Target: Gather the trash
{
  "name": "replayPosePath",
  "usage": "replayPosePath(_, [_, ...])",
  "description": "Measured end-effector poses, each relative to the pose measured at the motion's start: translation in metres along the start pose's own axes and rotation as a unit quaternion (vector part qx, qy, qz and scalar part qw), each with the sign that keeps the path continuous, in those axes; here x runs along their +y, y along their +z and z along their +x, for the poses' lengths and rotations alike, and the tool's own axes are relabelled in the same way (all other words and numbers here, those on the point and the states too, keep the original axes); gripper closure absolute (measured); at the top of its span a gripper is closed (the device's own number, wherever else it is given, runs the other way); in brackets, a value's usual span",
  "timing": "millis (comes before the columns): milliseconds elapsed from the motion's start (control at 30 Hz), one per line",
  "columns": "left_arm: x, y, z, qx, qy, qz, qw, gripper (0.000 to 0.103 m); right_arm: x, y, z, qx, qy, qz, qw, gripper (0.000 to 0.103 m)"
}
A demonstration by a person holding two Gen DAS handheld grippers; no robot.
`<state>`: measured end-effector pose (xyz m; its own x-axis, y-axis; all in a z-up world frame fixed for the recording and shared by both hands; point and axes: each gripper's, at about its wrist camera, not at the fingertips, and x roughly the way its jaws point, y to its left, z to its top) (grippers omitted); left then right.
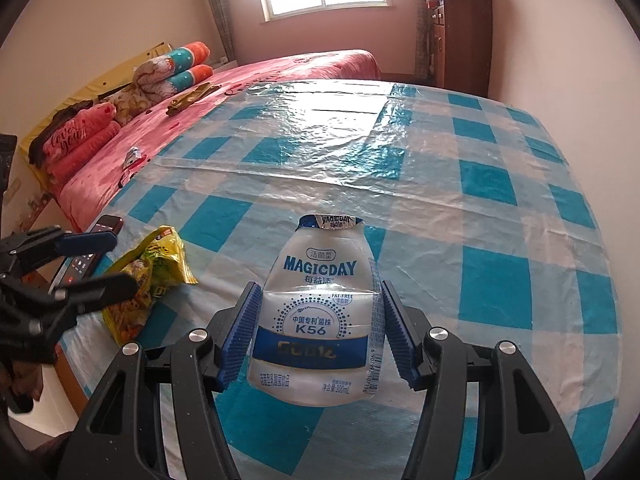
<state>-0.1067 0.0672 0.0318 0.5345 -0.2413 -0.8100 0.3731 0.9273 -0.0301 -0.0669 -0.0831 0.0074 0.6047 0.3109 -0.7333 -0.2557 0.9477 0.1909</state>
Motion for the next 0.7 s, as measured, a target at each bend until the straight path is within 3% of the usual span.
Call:
replayPosePath(100, [-0.002, -0.001, 0.012, 0.021, 0.016, 0.022, 0.9994, 0.018, 0.0, 0.0, -0.001, -0.002, 0.003, 0.0, 1.0, 0.043])
replayPosePath(200, [0.004, 0.001, 0.021, 0.03, 0.007, 0.011, 0.9995, 0.019, 0.003, 0.0, -0.003, -0.005, 0.003, -0.003, 1.0, 0.043])
replayPosePath(300, [0.01, 0.002, 0.026, 0.028, -0.001, -0.011, 0.9995, 0.038, 0.004, 0.0, -0.004, -0.005, 0.002, -0.004, 1.0, 0.043])
replayPosePath(467, [0.005, 0.0, 0.025, 0.016, 0.006, -0.011, 0.9998, 0.051, 0.004, 0.0, -0.004, -0.004, 0.002, -0.005, 1.0, 0.043])
replayPosePath(700, [0.016, -0.003, 0.017, -0.005, -0.004, -0.058, 0.9983, 0.065, 0.014, 0.001, -0.007, -0.004, -0.001, -0.019, 1.0, 0.043])
